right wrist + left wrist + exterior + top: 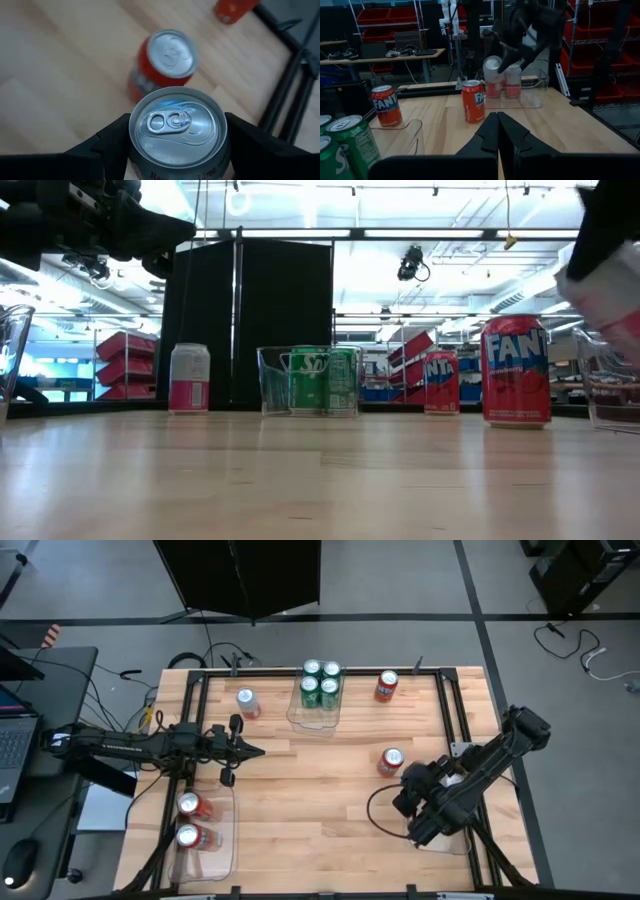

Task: Sort soda cans
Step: Put the bottom pink and white soda can into the bottom right transparent bin

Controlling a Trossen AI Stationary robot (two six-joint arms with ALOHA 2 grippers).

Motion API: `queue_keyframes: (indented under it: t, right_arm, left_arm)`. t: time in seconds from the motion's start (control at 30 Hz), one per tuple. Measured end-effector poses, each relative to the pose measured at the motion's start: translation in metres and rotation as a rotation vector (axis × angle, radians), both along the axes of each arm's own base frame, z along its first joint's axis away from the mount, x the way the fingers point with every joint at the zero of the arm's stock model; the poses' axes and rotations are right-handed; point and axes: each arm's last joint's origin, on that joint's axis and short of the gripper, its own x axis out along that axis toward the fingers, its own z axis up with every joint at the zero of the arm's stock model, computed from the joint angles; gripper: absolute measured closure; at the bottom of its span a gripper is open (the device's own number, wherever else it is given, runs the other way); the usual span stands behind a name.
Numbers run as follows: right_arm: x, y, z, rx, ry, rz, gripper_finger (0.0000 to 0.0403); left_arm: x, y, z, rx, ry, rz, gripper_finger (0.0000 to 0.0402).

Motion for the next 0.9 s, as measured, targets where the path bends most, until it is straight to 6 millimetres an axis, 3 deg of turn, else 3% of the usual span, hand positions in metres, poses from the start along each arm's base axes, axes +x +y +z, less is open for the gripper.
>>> queue_keyframes:
  t: [0.33, 0.67, 0.9]
  right_arm:
    - [-0.010, -0.011, -0.033, -0.149, -0.172, -0.120, 0.0141]
    - [0.009, 0.003, -0.037, -0.132, -0.426, 0.010, 0.0141]
    - [0.022, -0.006, -0.058, -0.263, -0.472, -0.098, 0.0141]
  left_arm:
    - [0.000, 0.000, 0.000, 0.003, 0.001, 0.000, 0.0401]
    - [0.000, 0.000, 0.000, 0.004, 0.000, 0.001, 0.0401]
    - [0.000, 0.000, 0.000, 0.004, 0.001, 0.002, 0.0401]
